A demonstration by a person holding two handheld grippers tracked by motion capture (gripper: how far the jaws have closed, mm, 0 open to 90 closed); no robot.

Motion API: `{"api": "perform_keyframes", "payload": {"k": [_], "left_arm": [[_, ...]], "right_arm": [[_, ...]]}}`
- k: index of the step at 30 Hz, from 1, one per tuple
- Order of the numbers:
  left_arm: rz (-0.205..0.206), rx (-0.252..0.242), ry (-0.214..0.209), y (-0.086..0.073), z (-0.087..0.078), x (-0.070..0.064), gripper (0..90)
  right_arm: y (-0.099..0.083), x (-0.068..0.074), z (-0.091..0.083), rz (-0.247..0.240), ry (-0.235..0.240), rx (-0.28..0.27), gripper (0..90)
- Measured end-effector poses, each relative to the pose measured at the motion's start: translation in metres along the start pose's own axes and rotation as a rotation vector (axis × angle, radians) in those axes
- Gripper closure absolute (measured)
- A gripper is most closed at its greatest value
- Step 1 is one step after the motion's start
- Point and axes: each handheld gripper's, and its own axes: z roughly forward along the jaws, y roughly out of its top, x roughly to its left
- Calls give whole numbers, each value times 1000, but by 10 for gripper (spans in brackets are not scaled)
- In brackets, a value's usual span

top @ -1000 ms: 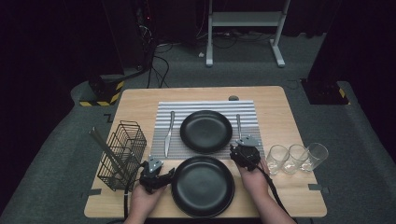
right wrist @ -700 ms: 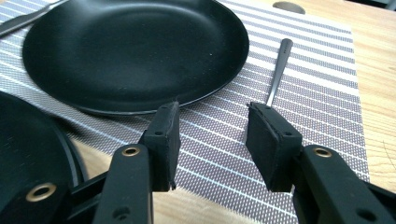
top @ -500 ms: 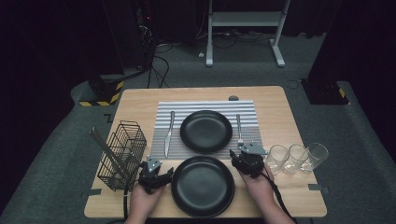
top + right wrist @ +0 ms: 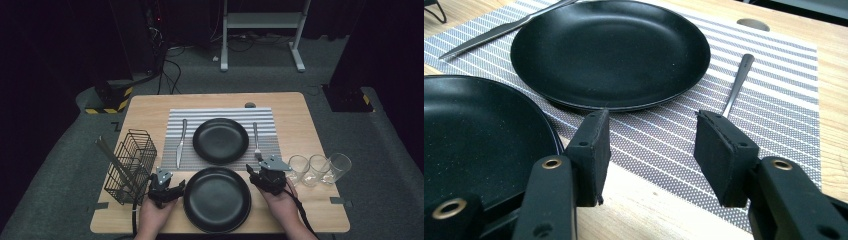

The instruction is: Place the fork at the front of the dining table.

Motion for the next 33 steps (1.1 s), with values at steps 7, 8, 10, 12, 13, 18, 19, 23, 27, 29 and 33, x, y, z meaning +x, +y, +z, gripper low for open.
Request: {"api": "perform_keyframes", "payload": {"k": [7, 8, 10, 12, 13, 18, 19, 23, 27, 29, 33], "left_arm": [[-2, 1, -1, 0, 0, 0, 318], [-2, 1, -3, 0, 0, 0, 315], [-1, 1, -4, 0, 0, 0, 310], [-2, 1, -4, 0, 0, 0, 308], [-3, 1, -4, 0, 0, -1, 308], [0, 3, -6, 0, 0, -1, 295], [1, 3, -5, 0, 0, -1, 292], [2, 3, -4, 0, 0, -1, 289], [0, 4, -3, 0, 0, -1, 289], [4, 6, -4, 0, 0, -1, 289], [7, 6, -5, 0, 0, -1, 289]], "right_arm": [[1, -4, -10, 2, 1, -8, 463], [1, -4, -12, -1, 1, -11, 462], [2, -4, -15, -6, -3, -18, 461], [1, -5, -18, -12, -3, -25, 456], [1, -5, -19, -12, -2, -27, 450], [1, -7, -27, -8, -6, -45, 437], [2, -9, -31, -5, -7, -55, 437], [3, -15, -39, 13, -10, -74, 436], [3, -23, -46, 31, -18, -85, 438], [3, -26, -49, 37, -24, -88, 440], [3, -33, -52, 54, -30, -95, 447]]}}
